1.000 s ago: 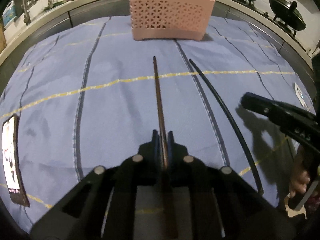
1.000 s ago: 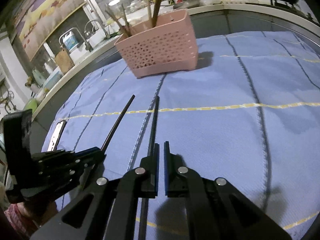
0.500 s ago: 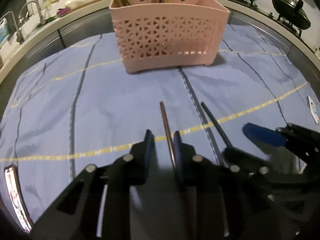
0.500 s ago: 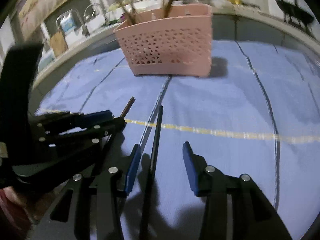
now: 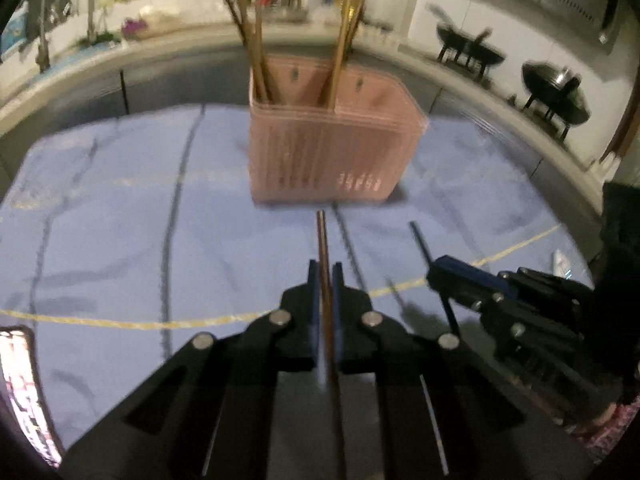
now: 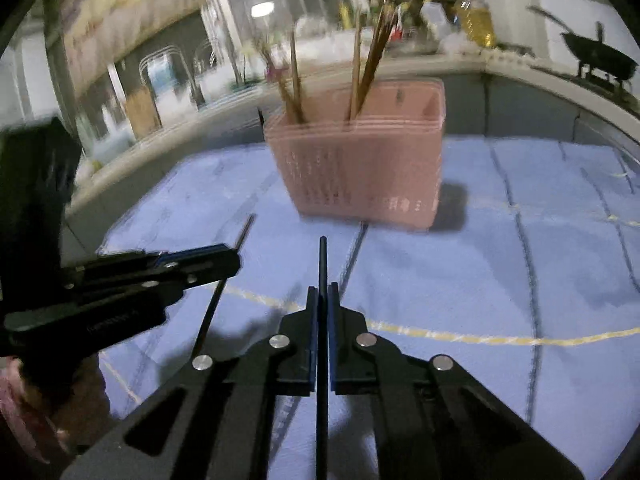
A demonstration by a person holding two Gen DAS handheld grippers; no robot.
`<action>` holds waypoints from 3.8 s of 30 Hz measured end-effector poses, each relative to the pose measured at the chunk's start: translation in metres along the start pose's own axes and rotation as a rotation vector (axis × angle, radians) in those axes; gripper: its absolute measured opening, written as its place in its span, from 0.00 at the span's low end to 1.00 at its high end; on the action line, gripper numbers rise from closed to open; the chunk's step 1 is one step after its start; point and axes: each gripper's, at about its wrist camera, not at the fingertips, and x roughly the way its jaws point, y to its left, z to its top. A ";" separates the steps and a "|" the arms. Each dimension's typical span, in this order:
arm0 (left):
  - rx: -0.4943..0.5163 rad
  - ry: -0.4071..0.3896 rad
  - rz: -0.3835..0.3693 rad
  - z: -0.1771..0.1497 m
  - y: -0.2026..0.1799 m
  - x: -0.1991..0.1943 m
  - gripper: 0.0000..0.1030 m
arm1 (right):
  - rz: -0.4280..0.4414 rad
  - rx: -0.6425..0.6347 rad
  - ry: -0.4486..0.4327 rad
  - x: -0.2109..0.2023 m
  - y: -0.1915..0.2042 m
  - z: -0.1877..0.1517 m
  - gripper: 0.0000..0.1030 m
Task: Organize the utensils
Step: 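Lift the chopstick with the right tool and drop it into the caddy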
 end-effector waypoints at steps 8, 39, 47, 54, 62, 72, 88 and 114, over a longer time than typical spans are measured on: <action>0.022 -0.205 -0.040 0.021 -0.018 -0.086 0.05 | 0.066 0.040 -0.213 -0.076 -0.002 0.022 0.05; 0.066 0.198 0.223 -0.004 -0.006 0.104 0.29 | 0.074 0.102 -0.270 -0.102 -0.015 0.017 0.05; 0.062 0.151 0.083 -0.009 -0.013 0.056 0.04 | 0.095 0.112 -0.265 -0.098 -0.011 0.022 0.05; 0.035 -0.060 -0.013 0.014 -0.017 -0.034 0.04 | 0.123 0.081 -0.298 -0.108 0.006 0.033 0.05; 0.037 -0.201 -0.041 0.049 -0.021 -0.082 0.04 | 0.131 0.025 -0.349 -0.123 0.026 0.052 0.05; 0.029 -0.297 -0.025 0.119 -0.014 -0.113 0.04 | 0.113 -0.043 -0.391 -0.127 0.038 0.114 0.05; 0.050 -0.413 0.103 0.207 -0.009 -0.081 0.04 | -0.023 -0.157 -0.504 -0.060 0.045 0.214 0.05; -0.059 -0.425 0.173 0.112 0.007 -0.114 0.56 | 0.049 0.081 -0.455 -0.082 0.009 0.125 0.50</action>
